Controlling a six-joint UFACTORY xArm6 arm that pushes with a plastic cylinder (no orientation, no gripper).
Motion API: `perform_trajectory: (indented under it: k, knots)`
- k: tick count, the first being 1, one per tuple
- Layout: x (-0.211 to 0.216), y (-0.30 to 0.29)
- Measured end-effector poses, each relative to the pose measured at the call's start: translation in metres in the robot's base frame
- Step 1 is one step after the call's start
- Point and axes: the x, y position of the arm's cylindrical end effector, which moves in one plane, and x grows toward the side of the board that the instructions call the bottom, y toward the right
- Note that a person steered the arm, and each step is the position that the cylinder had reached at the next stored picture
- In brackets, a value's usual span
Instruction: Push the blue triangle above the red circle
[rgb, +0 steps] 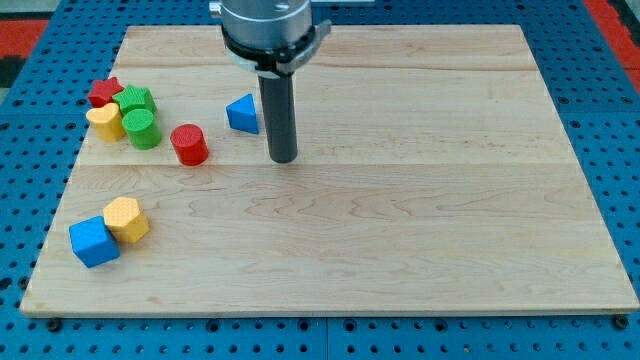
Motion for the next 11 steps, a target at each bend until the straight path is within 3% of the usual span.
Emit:
perform_trajectory:
  k: [1, 2, 3, 4, 5, 7, 9, 11]
  knots:
    - [0.006, -0.062]
    - [-0.016, -0.116]
    - [-0.037, -0.129]
    - [-0.025, -0.015]
    - [-0.051, 0.044]
    - [-0.069, -0.113]
    - [-0.099, -0.035]
    - [-0.100, -0.097]
